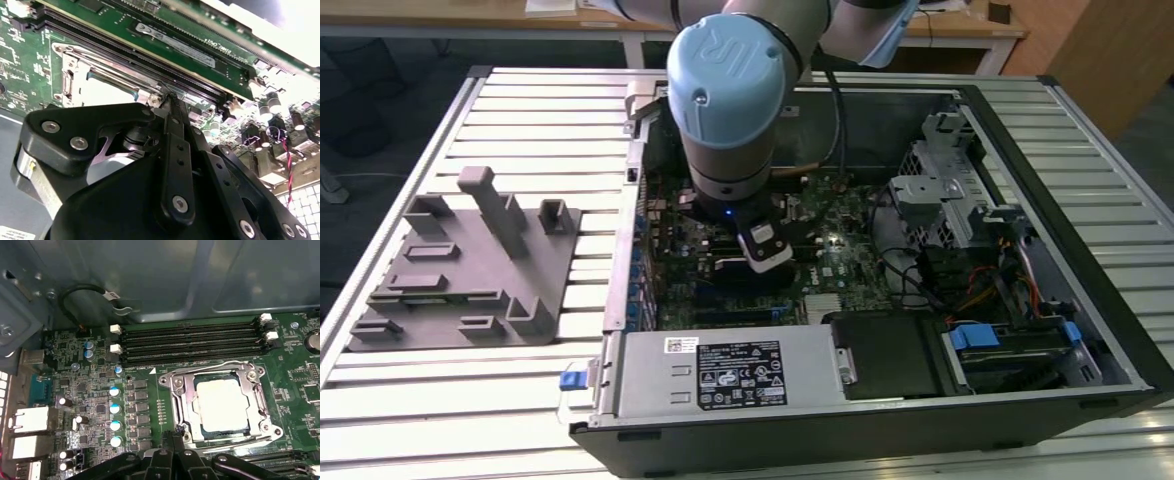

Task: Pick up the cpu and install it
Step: 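Install the second cpu locking lever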

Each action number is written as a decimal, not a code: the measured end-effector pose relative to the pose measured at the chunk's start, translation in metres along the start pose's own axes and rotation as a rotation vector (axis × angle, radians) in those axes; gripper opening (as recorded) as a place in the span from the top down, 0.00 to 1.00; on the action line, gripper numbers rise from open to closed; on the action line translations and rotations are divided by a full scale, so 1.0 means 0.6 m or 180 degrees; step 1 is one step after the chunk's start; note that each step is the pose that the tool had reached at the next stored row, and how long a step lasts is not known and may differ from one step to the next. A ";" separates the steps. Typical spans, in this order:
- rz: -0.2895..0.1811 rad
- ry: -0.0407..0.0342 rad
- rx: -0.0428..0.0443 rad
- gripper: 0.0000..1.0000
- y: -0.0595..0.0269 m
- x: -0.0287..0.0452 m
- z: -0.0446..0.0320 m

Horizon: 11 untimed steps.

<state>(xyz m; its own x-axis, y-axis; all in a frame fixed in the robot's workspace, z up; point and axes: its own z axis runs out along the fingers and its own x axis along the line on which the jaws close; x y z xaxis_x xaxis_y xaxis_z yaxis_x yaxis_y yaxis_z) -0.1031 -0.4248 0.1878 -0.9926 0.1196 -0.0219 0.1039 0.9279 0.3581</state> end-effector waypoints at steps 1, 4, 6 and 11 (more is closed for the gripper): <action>0.0000 0.0000 0.0000 0.89 0.000 0.001 0.001; 0.0000 0.0000 0.0000 0.89 -0.001 0.004 0.002; 0.0000 0.0000 0.0001 0.89 -0.001 0.006 0.003; -0.0001 -0.0002 0.0012 0.89 -0.001 0.006 0.003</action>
<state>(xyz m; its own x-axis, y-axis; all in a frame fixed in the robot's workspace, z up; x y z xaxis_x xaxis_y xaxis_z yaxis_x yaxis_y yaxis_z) -0.1065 -0.4244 0.1861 -0.9926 0.1195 -0.0226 0.1038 0.9293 0.3545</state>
